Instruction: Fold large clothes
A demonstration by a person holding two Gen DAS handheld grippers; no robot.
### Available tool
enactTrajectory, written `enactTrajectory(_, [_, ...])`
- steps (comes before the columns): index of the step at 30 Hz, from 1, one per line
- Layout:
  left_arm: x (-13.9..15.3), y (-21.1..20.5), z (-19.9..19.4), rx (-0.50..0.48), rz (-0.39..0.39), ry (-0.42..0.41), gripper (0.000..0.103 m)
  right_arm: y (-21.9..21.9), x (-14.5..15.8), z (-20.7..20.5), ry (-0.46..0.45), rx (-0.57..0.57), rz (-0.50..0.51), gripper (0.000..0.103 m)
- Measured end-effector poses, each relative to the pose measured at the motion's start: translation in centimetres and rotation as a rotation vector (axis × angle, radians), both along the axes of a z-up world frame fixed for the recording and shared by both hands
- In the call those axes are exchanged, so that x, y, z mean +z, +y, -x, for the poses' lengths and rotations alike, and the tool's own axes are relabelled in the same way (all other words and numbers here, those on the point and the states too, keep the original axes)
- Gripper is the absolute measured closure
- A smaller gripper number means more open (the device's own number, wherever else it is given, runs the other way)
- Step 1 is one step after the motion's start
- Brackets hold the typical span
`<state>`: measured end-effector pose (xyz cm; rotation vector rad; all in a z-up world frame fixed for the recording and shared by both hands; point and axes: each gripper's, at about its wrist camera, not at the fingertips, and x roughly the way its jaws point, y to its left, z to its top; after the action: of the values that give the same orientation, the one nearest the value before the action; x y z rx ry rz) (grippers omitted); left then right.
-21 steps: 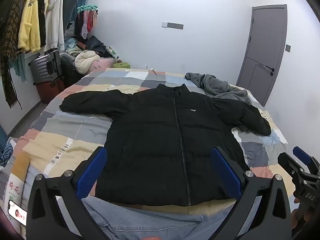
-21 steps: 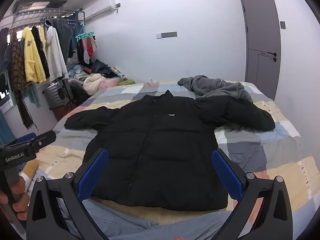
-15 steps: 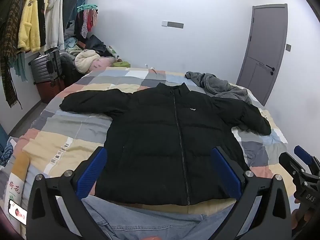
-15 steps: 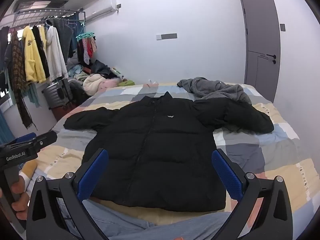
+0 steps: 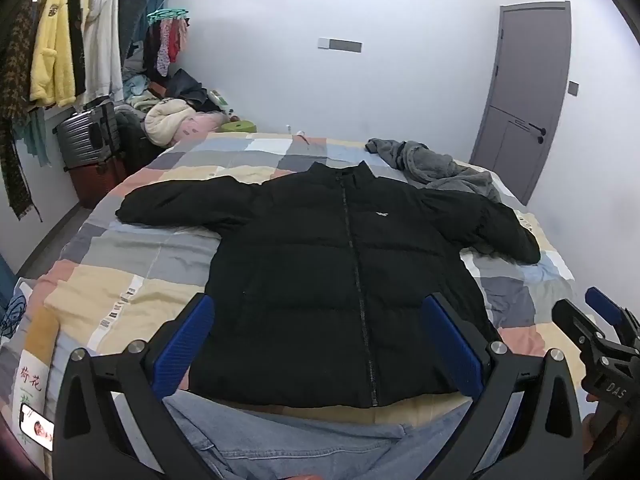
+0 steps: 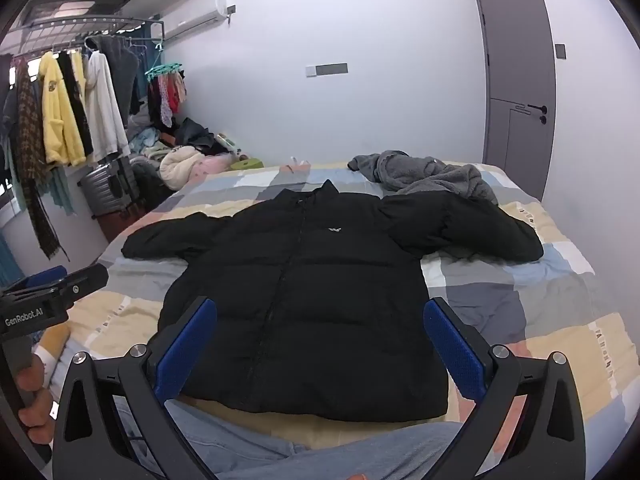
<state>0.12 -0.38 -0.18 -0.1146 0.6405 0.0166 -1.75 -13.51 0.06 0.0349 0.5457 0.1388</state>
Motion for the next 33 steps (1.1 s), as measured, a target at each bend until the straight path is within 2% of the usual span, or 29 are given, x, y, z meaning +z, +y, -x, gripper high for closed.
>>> enactTrajectory(20, [-0.3,0.29,0.16,0.034,-0.018,0.006,0.0,-0.07,-0.46,0.11,0.011,-0.016,0.006,0.0])
enactTrajectory(33, [-0.12,0.32,-0.06,0.02,-0.011,0.017,0.0,-0.16,-0.36,0.14,0.03,-0.043,-0.001,0.0])
